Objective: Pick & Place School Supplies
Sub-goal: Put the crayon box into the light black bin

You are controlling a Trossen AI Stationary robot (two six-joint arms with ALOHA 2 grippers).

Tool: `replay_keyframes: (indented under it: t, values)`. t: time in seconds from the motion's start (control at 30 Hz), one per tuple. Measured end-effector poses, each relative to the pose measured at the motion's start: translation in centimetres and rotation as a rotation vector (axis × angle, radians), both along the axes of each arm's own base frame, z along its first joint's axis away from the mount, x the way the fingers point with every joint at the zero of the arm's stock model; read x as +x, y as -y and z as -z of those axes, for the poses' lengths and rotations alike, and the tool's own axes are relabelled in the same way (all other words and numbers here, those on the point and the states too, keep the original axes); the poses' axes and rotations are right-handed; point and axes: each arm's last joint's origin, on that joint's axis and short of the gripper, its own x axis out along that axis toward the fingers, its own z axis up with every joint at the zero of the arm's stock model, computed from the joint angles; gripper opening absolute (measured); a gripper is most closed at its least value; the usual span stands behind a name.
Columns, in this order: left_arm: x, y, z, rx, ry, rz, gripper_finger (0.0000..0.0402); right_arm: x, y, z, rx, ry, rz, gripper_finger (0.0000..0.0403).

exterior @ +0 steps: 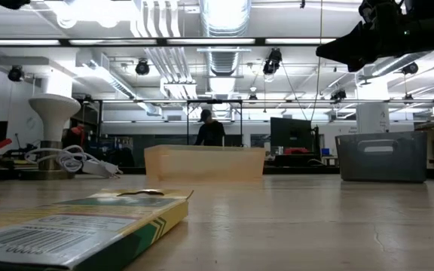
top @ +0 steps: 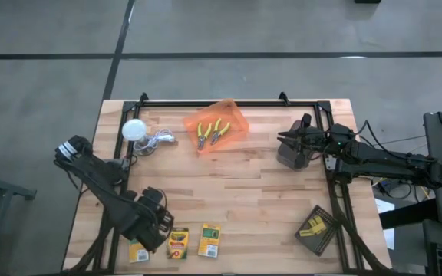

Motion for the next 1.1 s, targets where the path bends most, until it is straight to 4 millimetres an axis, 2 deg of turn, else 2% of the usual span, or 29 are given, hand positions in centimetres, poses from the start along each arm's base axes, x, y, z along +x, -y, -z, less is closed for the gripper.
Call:
replay_keyframes:
  t: [0.23, 0.47, 0.67, 0.8, 1.1]
  values:
    - [-1.8, 1.3, -0.5, -0.036, 0.039, -0.012, 0.0181, 0.0, 0.0, 0.0, 0.000, 0.000, 0.000, 0.0068]
    - [-3.1, 1.4, -0.4, 0.003, 0.085, 0.016, 0.0181, 0.0, 0.0, 0.0, 0.000, 0.000, 0.000, 0.0068]
    - [-4.8, 0.2, 1.8, -0.114, 0.135, 0.003, 0.0181, 0.0, 0.0, 0.0, 0.000, 0.000, 0.000, 0.0068]
    - [-6.4, -1.3, 2.1, -0.225, 0.202, 0.017, 0.0181, 0.0, 0.0, 0.0, 0.000, 0.000, 0.000, 0.0068]
    - [-8.6, -3.1, 3.7, -0.495, 0.337, 0.211, 0.0181, 0.0, 0.0, 0.0, 0.000, 0.000, 0.000, 0.0068]
